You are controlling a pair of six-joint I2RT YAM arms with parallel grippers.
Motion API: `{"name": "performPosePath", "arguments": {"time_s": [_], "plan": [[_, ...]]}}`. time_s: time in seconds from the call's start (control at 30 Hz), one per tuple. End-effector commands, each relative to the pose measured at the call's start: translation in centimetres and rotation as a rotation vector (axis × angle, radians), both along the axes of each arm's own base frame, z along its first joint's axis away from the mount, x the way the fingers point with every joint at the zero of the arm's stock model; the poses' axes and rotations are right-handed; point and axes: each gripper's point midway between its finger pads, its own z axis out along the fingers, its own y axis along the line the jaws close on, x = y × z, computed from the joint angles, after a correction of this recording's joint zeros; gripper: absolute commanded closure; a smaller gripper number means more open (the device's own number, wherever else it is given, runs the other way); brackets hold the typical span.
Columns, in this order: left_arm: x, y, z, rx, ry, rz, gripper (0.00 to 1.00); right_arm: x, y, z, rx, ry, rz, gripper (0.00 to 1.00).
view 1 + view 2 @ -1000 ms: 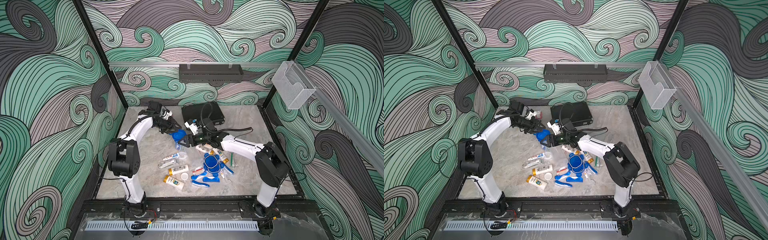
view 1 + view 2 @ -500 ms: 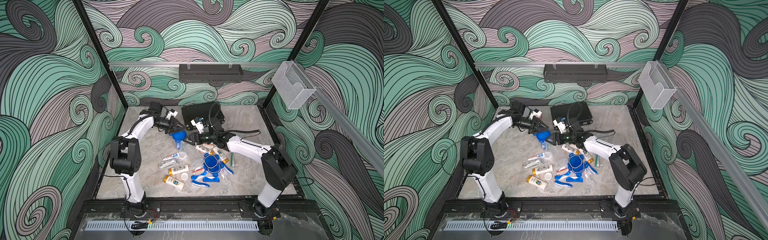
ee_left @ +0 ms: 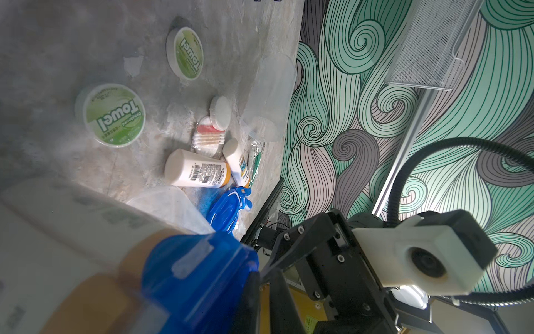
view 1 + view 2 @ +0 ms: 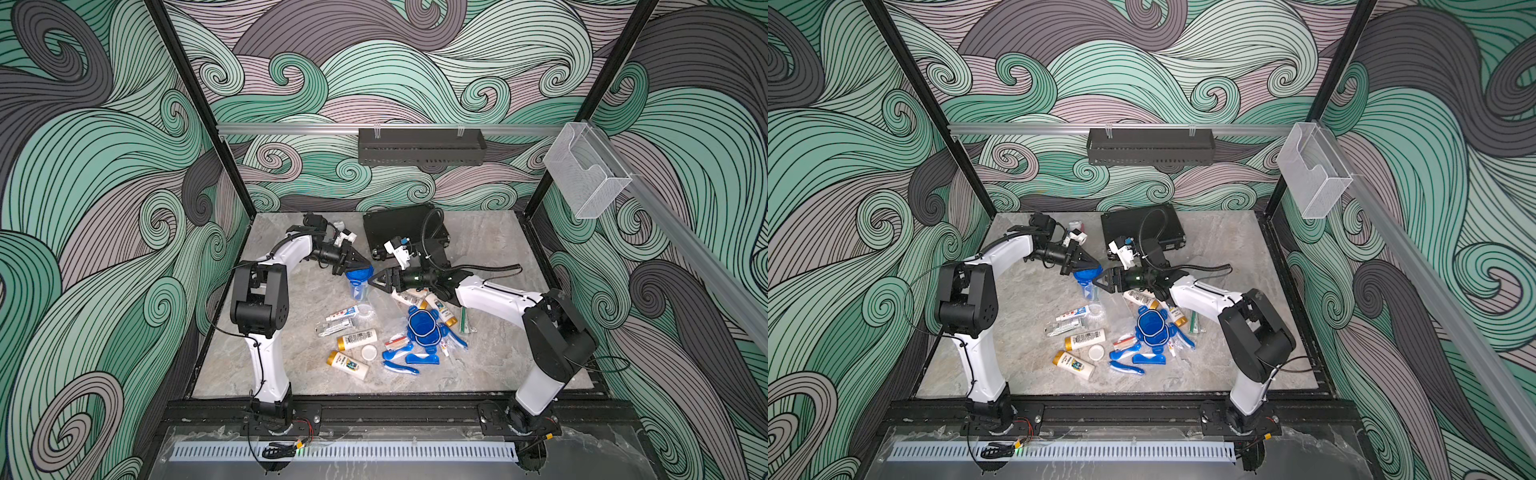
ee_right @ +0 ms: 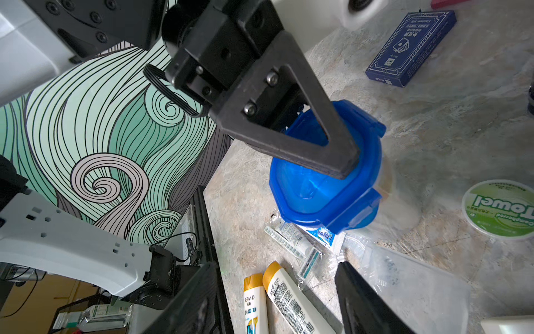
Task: Take out toiletry kits
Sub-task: Unfasten the latch on the container.
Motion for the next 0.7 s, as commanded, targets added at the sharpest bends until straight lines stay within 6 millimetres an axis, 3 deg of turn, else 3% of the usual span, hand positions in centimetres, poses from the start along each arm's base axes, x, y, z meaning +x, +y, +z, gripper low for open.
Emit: {"name": "performPosePath", "arguments": {"time_s": [0.0,0.23,0.4,0.67], "plan": [[-0.5,0.6,-3.4,0.059,0.068,0.007,0.91,-0.2,0.4,2.4,0.051,-0.056,0.013,0.33],[-0.6,0.6,-5.5,0.060,0.115,0.012,0.96,-2.3,3.1,1.5,0.139,-0.266,0.031,0.31],[-0.8,0.6,-6.5,0.069,0.137,0.012,0.99,-3.1,4.9,0.0,0.112,-0.281,-0.003,0.30],[-1.2,0.7,-7.0,0.083,0.147,0.013,1.00,-0.5,4.6,-2.3,0.055,-0.298,-0.163,0.26]]}}
